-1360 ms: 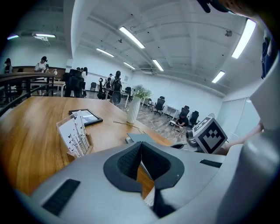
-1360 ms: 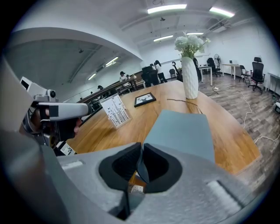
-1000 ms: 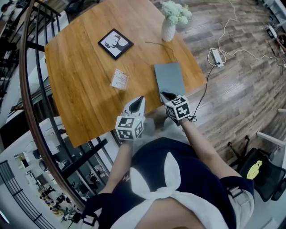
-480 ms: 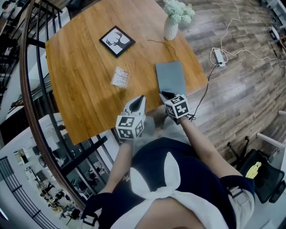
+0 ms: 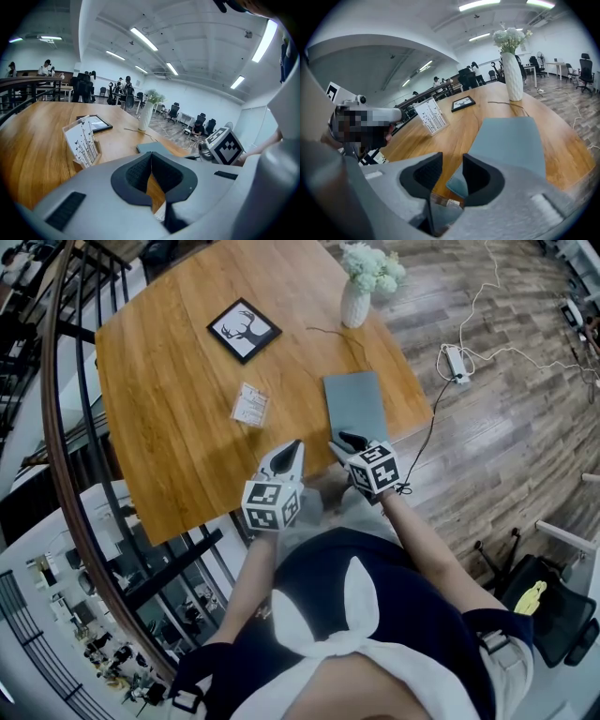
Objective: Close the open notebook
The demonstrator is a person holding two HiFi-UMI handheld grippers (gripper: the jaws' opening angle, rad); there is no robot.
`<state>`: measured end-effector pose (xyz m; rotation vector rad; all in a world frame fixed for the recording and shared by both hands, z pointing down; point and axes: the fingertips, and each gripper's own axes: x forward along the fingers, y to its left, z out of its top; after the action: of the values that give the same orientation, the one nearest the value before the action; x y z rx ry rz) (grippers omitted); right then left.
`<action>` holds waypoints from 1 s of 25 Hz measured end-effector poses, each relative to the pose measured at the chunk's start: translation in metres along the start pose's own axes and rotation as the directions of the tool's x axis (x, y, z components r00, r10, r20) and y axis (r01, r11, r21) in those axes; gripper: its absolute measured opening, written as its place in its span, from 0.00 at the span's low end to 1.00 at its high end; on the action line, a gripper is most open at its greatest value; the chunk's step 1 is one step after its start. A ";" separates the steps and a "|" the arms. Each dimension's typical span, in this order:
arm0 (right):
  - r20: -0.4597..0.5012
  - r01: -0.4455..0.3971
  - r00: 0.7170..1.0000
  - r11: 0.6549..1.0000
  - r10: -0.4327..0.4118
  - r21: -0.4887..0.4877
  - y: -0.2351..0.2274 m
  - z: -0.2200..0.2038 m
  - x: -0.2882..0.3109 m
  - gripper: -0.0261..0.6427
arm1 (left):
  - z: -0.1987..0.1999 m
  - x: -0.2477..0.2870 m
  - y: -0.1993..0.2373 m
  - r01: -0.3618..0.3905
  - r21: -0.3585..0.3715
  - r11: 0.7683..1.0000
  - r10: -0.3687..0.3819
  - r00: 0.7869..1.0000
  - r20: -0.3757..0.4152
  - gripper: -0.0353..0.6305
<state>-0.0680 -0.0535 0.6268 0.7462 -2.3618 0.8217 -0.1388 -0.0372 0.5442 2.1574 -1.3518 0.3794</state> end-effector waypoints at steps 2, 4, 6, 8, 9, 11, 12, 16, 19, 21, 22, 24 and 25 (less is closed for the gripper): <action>0.016 0.003 1.000 1.000 -0.003 0.000 0.000 0.007 -0.007 0.24 | 0.004 0.000 -0.001 0.004 0.005 1.000 -0.004 1.000 0.008 0.08; 0.042 0.016 0.999 1.000 -0.015 -0.001 0.000 0.016 -0.016 0.24 | 0.009 0.000 -0.003 0.007 0.012 1.000 -0.008 1.000 0.017 0.08; 0.079 0.034 0.996 0.999 -0.034 0.005 -0.001 0.027 -0.025 0.24 | 0.014 0.000 -0.005 0.013 0.021 1.000 -0.014 1.000 0.028 0.08; 0.111 0.046 0.993 0.999 -0.048 0.021 -0.002 0.036 -0.033 0.24 | 0.020 0.000 -0.008 0.021 0.029 0.999 -0.022 0.999 0.038 0.08; 0.124 0.052 0.991 0.998 -0.054 0.025 -0.002 0.039 -0.037 0.22 | 0.022 -0.001 -0.010 0.025 0.034 0.999 -0.026 0.999 0.042 0.08; 0.149 0.069 0.986 0.997 -0.072 0.023 -0.001 0.047 -0.046 0.19 | 0.027 -0.001 -0.015 0.035 0.044 0.998 -0.037 0.998 0.053 0.08; 0.159 0.078 0.984 0.997 -0.080 0.019 0.000 0.050 -0.050 0.17 | 0.029 -0.001 -0.017 0.041 0.050 0.998 -0.044 0.997 0.058 0.08; 0.194 0.096 0.977 0.995 -0.093 -0.005 0.004 0.057 -0.061 0.14 | 0.036 0.000 -0.026 0.063 0.070 0.996 -0.068 0.995 0.073 0.08; 0.237 0.124 0.965 0.992 -0.115 -0.024 0.007 0.065 -0.072 0.07 | 0.042 0.001 -0.032 0.076 0.084 0.994 -0.082 0.993 0.079 0.08; 0.266 0.139 0.955 0.990 -0.128 -0.024 0.008 0.072 -0.081 0.04 | 0.046 0.001 -0.036 0.084 0.091 0.992 -0.091 0.992 0.082 0.08; 0.280 0.142 0.951 0.990 -0.131 -0.021 0.009 0.075 -0.085 0.04 | 0.047 0.001 -0.039 0.088 0.094 0.992 -0.096 0.992 0.084 0.08; 0.300 0.145 0.944 0.989 -0.134 -0.016 0.010 0.079 -0.091 0.04 | 0.049 0.001 -0.042 0.097 0.099 0.990 -0.106 0.991 0.088 0.08; 0.307 0.147 0.942 0.989 -0.134 -0.018 0.011 0.081 -0.094 0.04 | 0.049 0.001 -0.044 0.101 0.102 0.990 -0.110 0.990 0.089 0.08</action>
<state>-0.0320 -0.0708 0.5090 1.0786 -2.5472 0.6323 -0.1017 -0.0528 0.4916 2.3426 -1.2866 0.3109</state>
